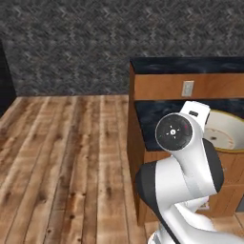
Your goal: Pick up the bowls from the cabinet and place each bowl in front of a stool on the dining counter.
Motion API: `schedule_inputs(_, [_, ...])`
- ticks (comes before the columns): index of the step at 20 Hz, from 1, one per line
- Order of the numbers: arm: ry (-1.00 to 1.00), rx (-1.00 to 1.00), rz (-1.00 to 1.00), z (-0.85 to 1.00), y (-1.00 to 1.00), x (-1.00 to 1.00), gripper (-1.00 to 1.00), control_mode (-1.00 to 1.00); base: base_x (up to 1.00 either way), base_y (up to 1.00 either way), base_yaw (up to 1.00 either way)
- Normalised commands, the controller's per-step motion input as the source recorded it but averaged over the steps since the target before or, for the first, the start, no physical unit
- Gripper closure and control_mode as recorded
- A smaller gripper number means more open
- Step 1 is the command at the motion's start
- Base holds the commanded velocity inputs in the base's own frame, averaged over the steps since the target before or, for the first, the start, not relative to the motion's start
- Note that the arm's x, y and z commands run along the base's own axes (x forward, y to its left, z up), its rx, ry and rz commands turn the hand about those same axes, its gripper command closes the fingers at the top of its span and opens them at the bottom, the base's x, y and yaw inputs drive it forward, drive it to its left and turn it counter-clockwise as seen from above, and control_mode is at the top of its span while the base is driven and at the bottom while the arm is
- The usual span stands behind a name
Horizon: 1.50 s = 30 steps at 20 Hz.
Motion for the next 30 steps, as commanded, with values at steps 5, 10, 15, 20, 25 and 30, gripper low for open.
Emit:
schedule_inputs(5, [0.0, 0.0, 0.0, 0.0, 0.0, 0.0, 1.0, 1.0, 0.39, 1.0, -0.3])
schedule_inputs(10, [0.0, 0.0, 0.0, 0.0, 0.0, 0.0, 1.0, 1.0, 0.46, 1.0, -0.4])
schedule_inputs(15, [0.0, 0.0, 0.0, 0.0, 0.0, 0.0, 1.0, 1.0, 0.45, 1.0, -0.41])
schedule_inputs(20, [0.0, 0.0, 0.0, 0.0, 0.0, 0.0, 1.0, 1.0, 0.52, 1.0, -0.39])
schedule_inputs(25, [0.0, 0.0, 0.0, 0.0, 0.0, 0.0, 1.0, 1.0, 0.75, 1.0, -0.31])
schedule_inputs(30, [0.0, 0.0, 0.0, 0.0, 0.0, 0.0, 1.0, 1.0, 0.99, 1.0, -0.22])
